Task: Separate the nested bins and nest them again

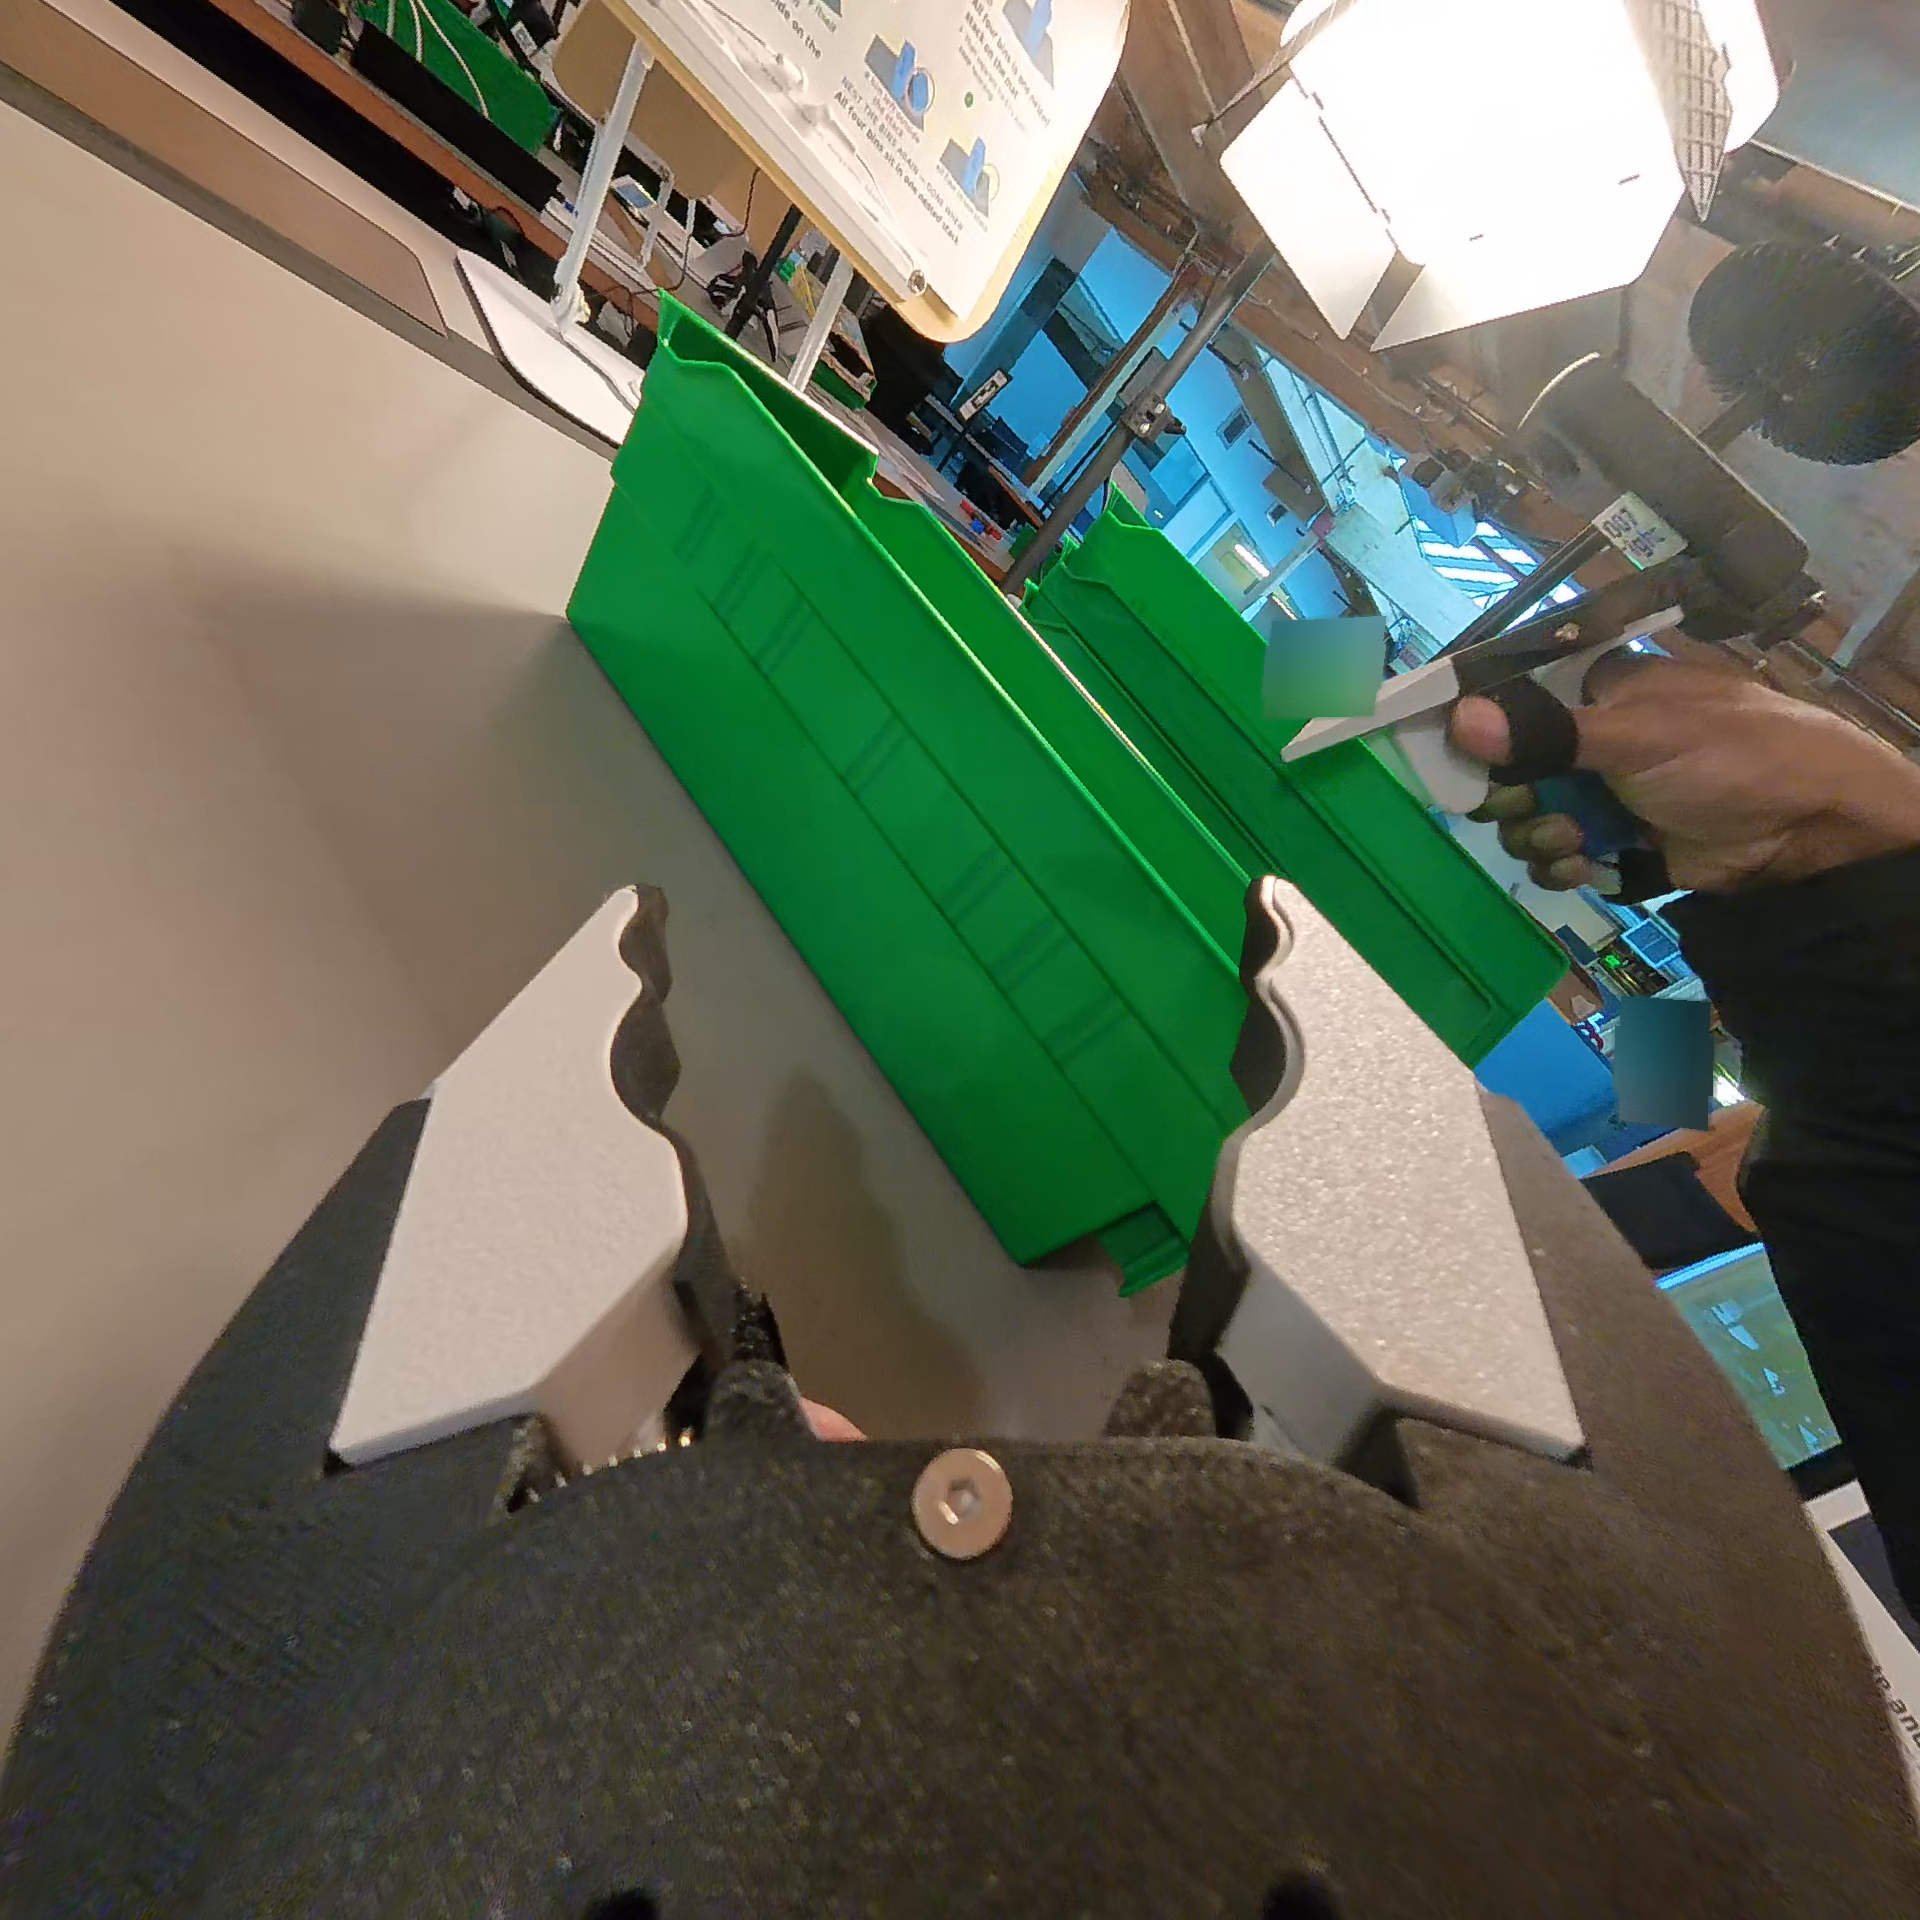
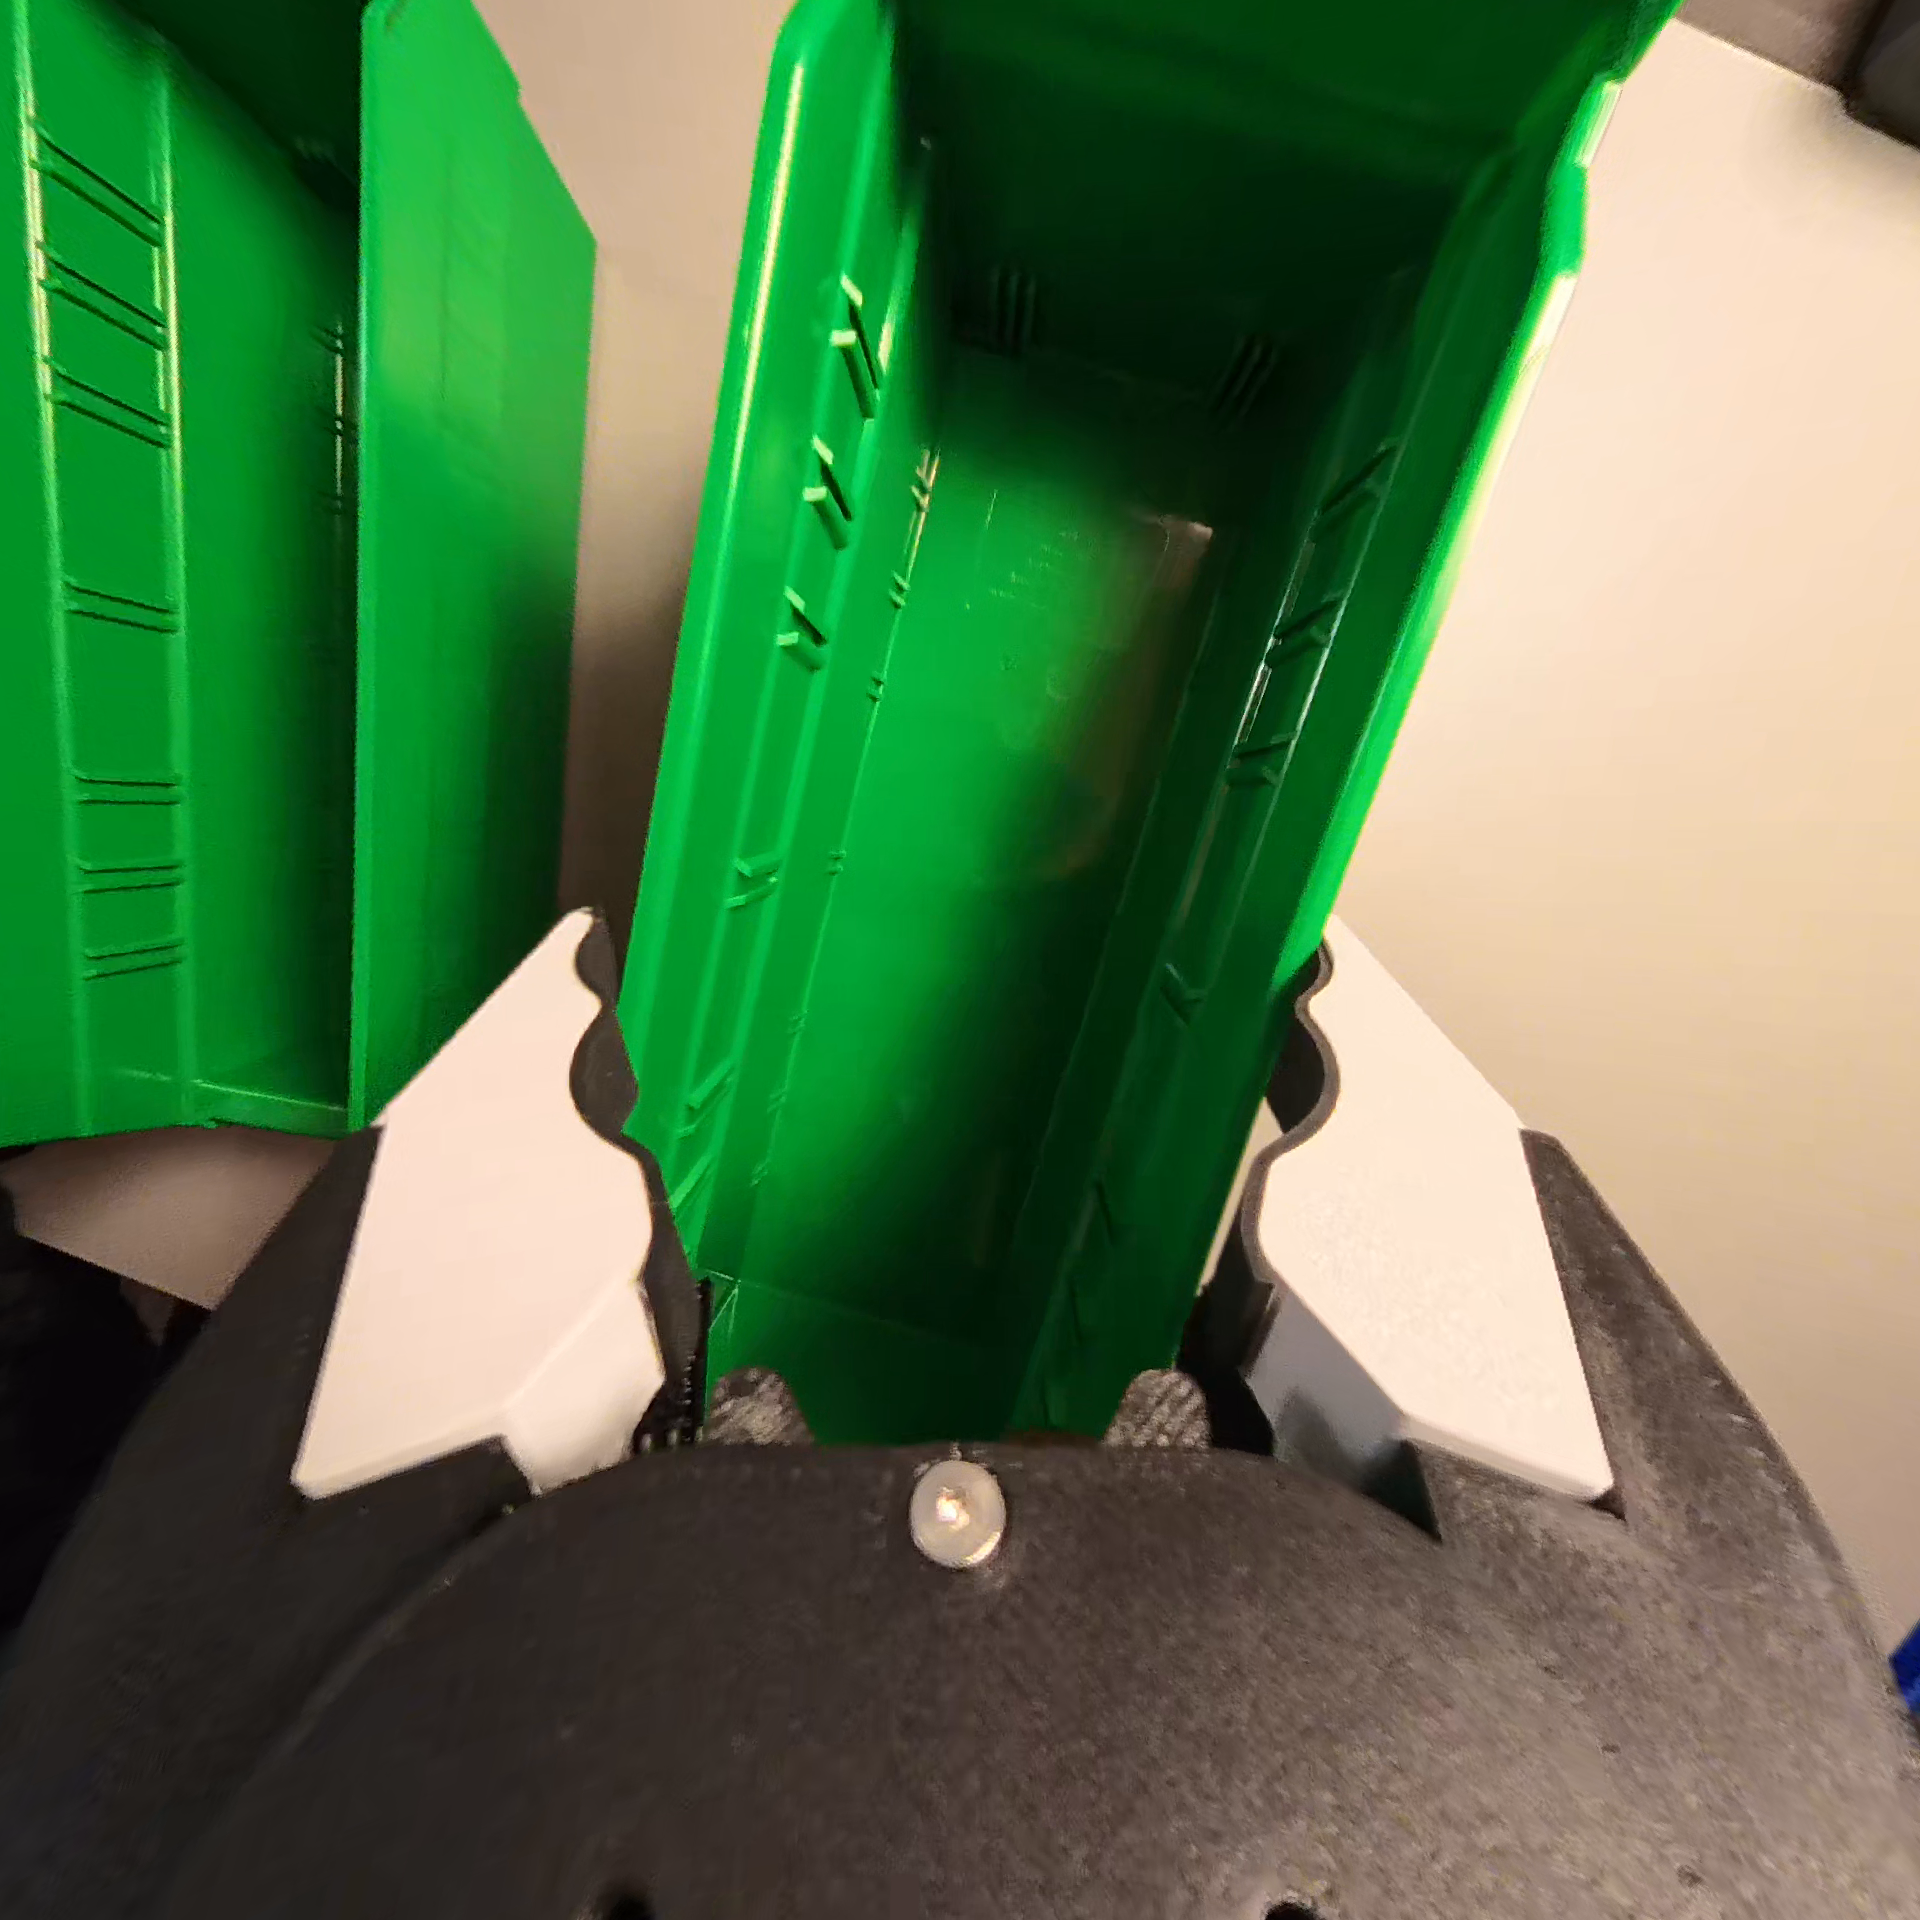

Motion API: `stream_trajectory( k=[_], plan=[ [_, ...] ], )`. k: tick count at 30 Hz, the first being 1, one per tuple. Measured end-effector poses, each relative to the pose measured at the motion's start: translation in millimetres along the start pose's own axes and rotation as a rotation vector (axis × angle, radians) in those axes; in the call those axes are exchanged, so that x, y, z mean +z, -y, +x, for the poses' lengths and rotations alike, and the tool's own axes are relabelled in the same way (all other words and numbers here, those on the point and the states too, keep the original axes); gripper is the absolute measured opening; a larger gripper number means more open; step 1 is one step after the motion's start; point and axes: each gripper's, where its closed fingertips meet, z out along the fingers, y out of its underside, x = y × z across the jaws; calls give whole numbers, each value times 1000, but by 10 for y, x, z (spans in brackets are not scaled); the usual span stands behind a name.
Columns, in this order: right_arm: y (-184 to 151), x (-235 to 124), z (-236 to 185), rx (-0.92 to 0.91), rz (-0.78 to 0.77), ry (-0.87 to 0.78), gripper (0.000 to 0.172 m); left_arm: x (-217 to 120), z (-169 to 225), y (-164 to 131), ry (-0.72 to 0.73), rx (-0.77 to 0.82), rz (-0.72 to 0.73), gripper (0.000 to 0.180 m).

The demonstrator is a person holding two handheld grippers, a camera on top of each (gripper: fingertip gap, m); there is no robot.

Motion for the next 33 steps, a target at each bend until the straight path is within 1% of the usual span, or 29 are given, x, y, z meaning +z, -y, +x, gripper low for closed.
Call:
stream_trajectory(
  k=[4, 11, 25, 29, 33],
  plan=[
    [1, -13, -3, 6, -6, 8, 118, 6, -4, -6, 0, -4, -5, 109],
    [3, -32, -20, 7, -7, 20, 112, 5, -9, -4, 3, -4, -4, 109],
    [31, -155, -52, -6, 25, 17, 113, 7, -16, -6, 7, -5, -4, 109],
    [11, -140, -76, -20, 14, 10, 113, 5, -17, -3, 7, -4, -2, 109],
    [-35, -92, -81, -52, -20, -31, 114, 2, -17, -1, 7, -5, 1, 109]
  ],
)
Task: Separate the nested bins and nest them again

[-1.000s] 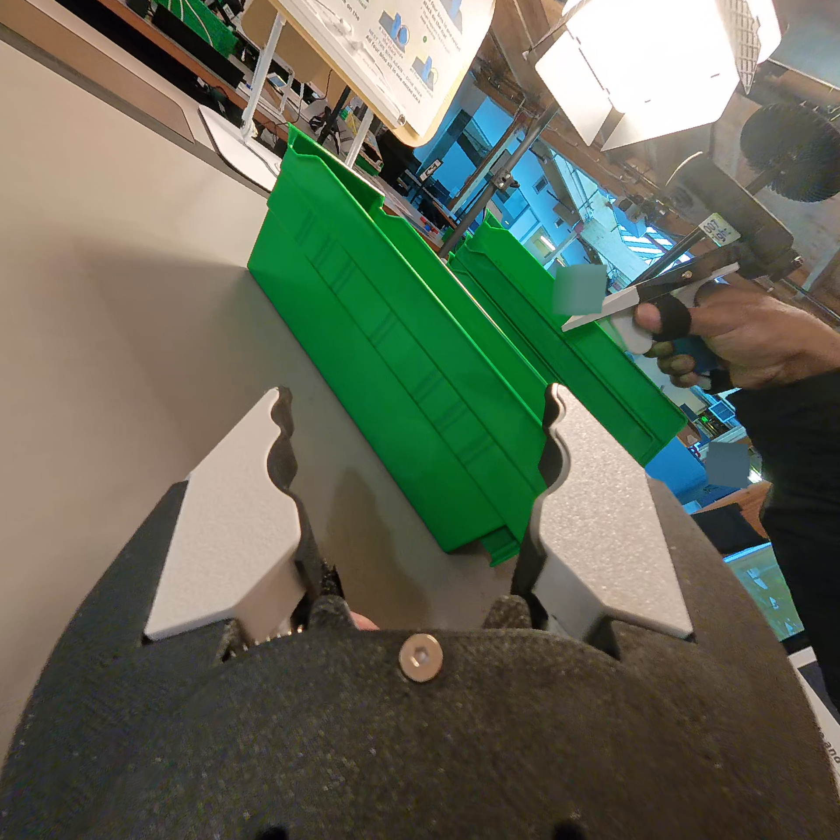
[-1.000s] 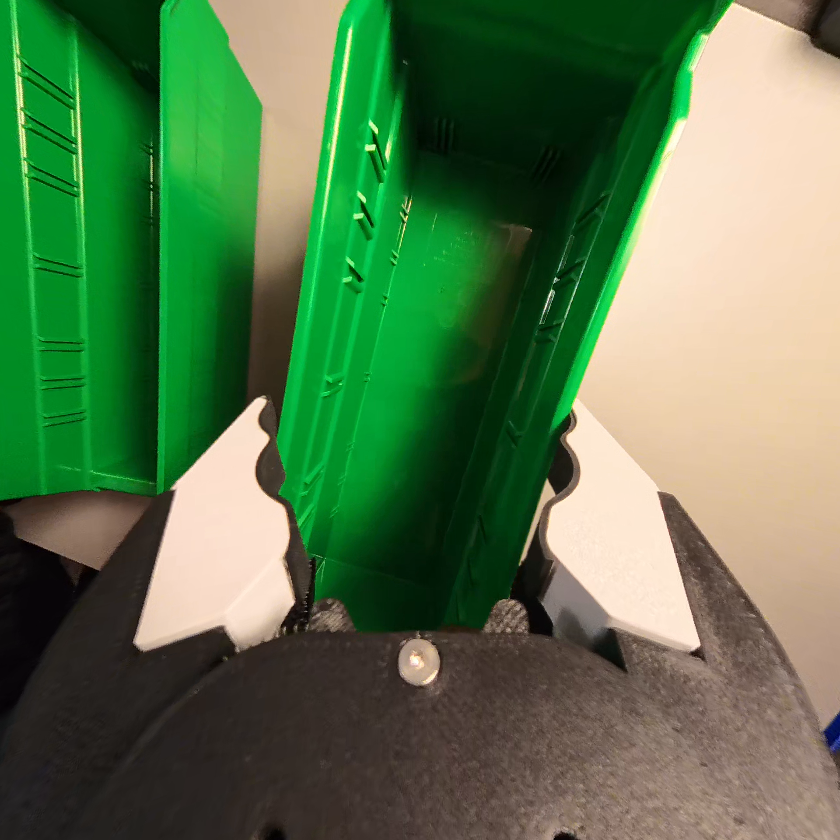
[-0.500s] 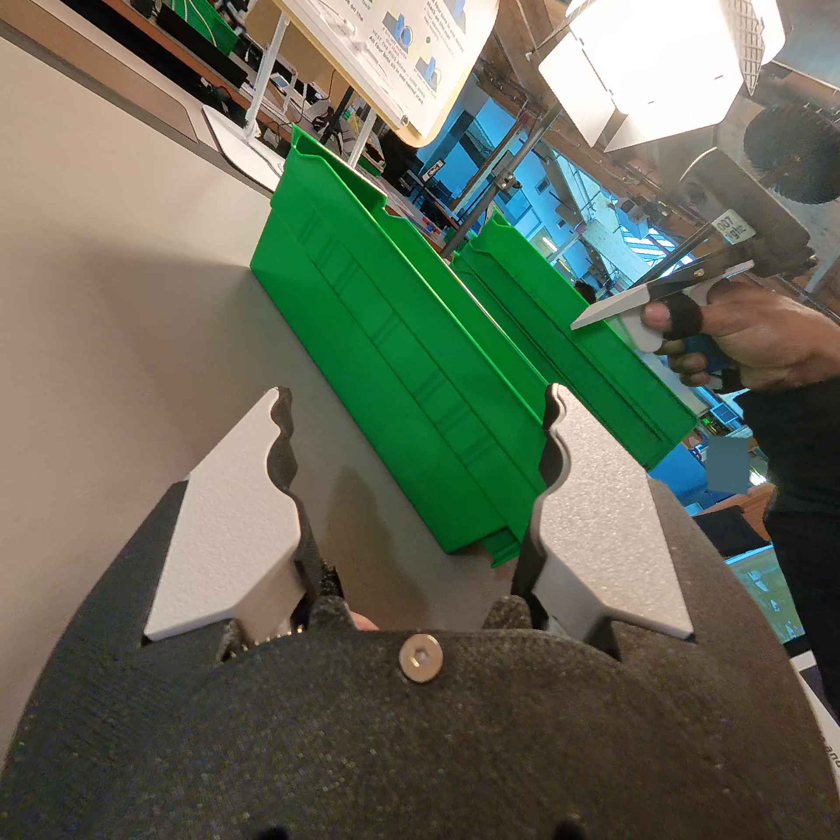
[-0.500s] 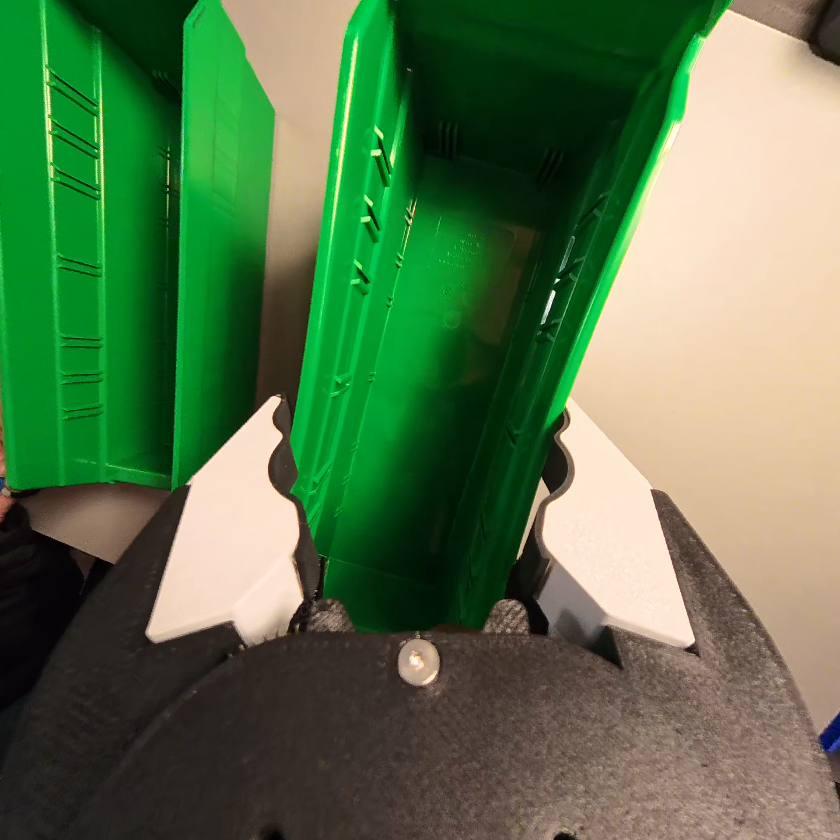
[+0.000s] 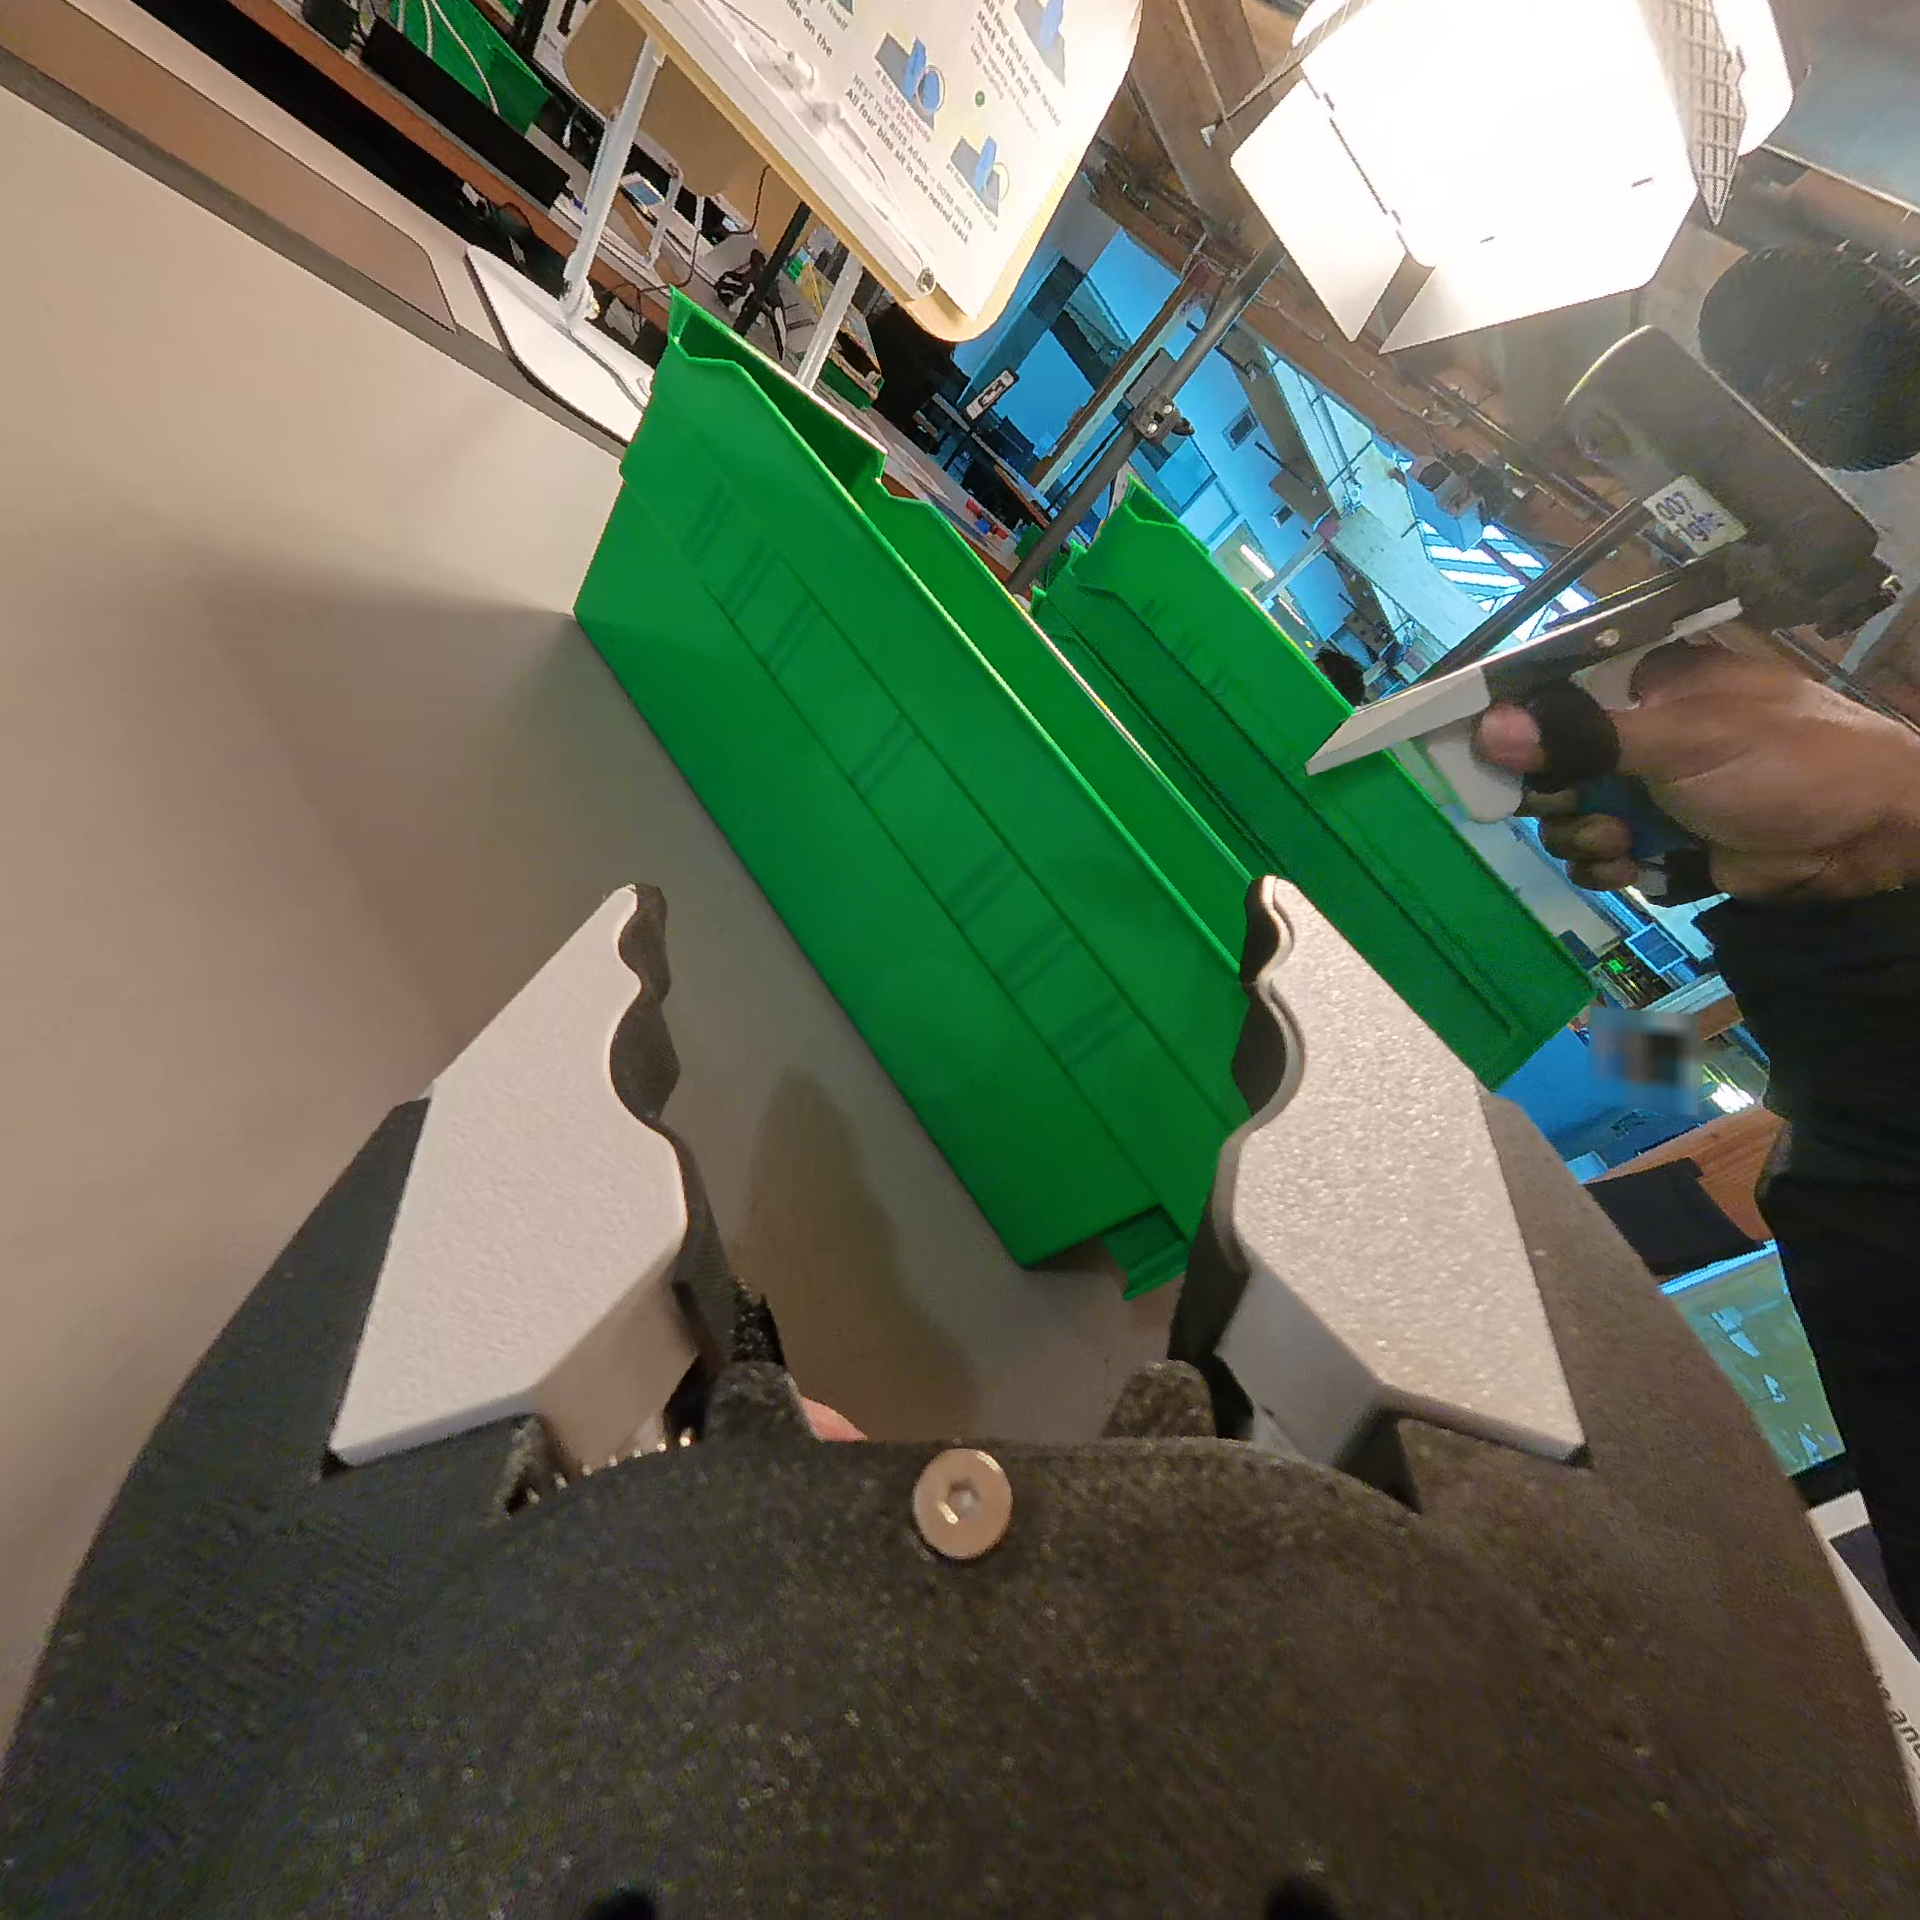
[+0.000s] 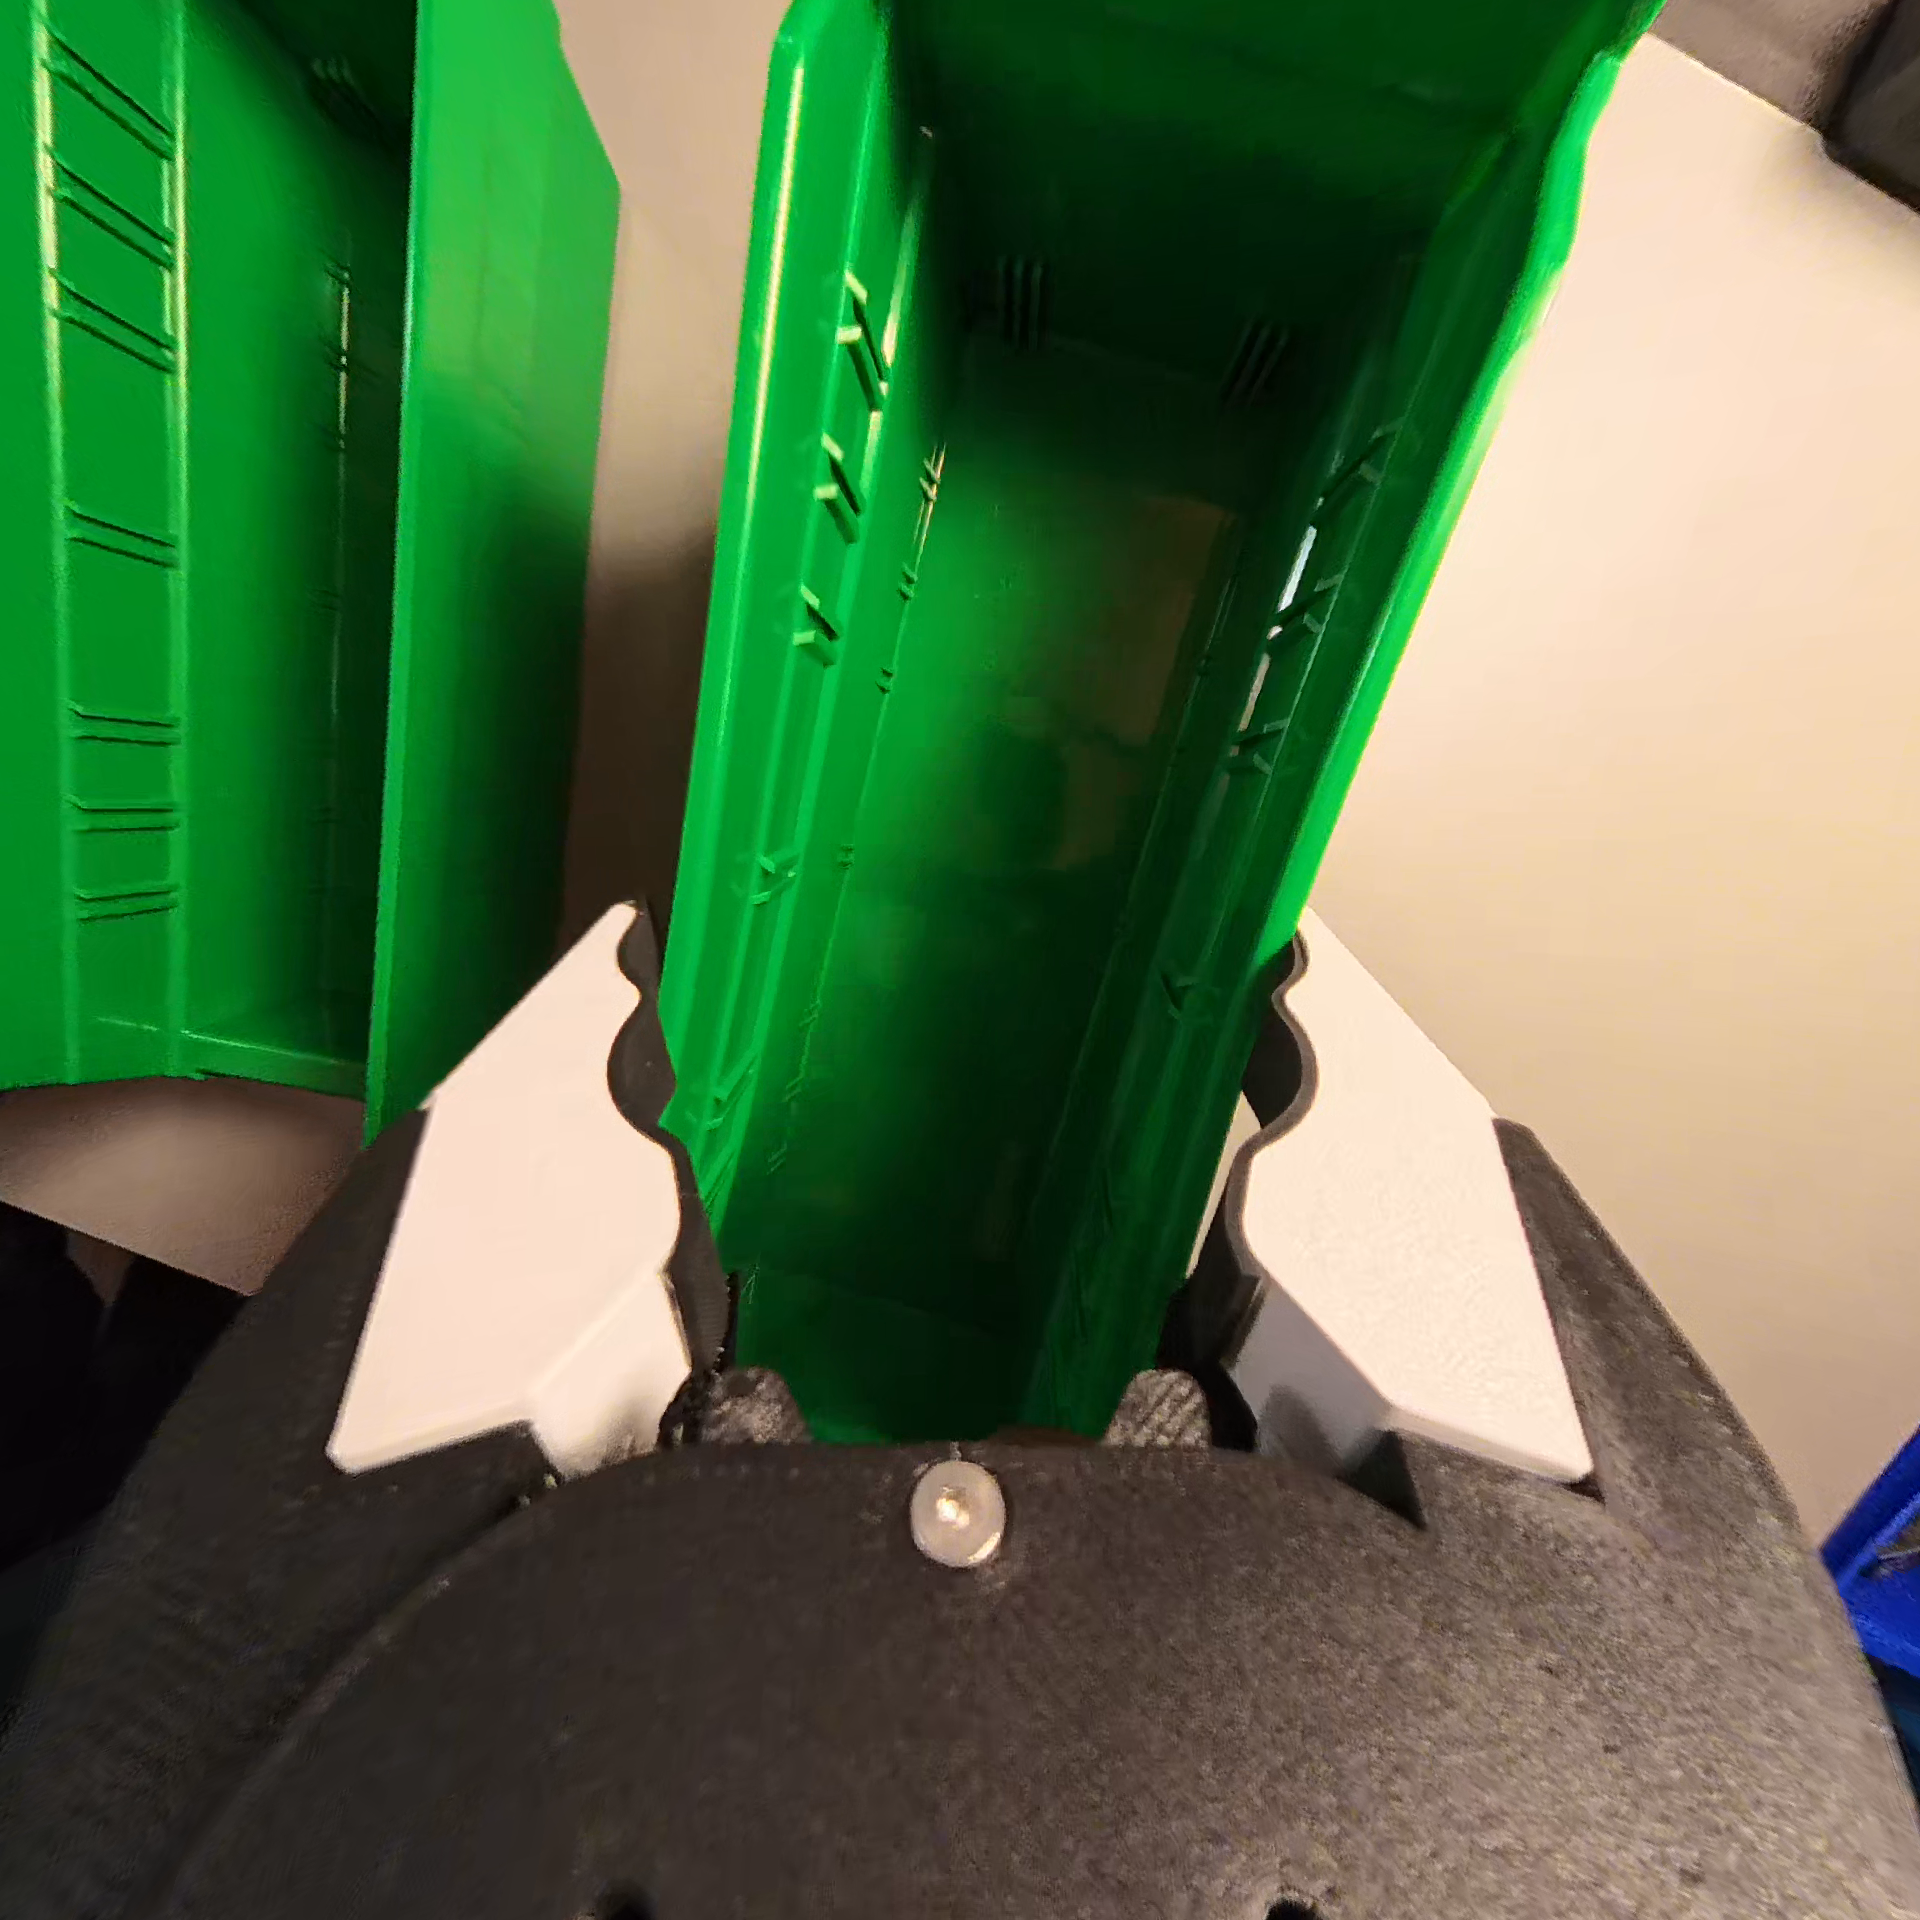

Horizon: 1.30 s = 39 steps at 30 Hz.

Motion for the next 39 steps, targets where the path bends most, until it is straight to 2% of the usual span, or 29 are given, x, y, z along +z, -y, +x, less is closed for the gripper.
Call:
stream_trajectory(
  k=[11, 18, 20, 23, 26, 30, 35, 39],
  plan=[
    [82, -303, 4, -47, 16, -30, 114, 1, 1, -2, -1, 1, -1, 109],
    [223, -955, -36, -55, 146, 67, 113, -1, 1, -1, -1, 0, 1, 109],
    [220, -1146, 59, -46, 182, 65, 113, -2, 0, 0, -1, 0, 1, 109],
    [134, -1274, 427, 5, 198, -6, 113, 1, 0, -1, 0, 0, 0, 109],
    [-60, -1114, 886, 91, 164, -76, 114, 2, 0, -3, 1, 2, -2, 109],
    [-398, -605, 1256, 208, 91, -47, 113, -1, 2, 1, 2, 5, 1, 109],
    [-712, -72, 1426, 269, 13, -23, 116, -6, 0, 6, 4, 6, 5, 109],
    [-858, 133, 1354, 273, -32, 26, 127, -5, -2, 3, 5, 5, 3, 109]
  ],
)
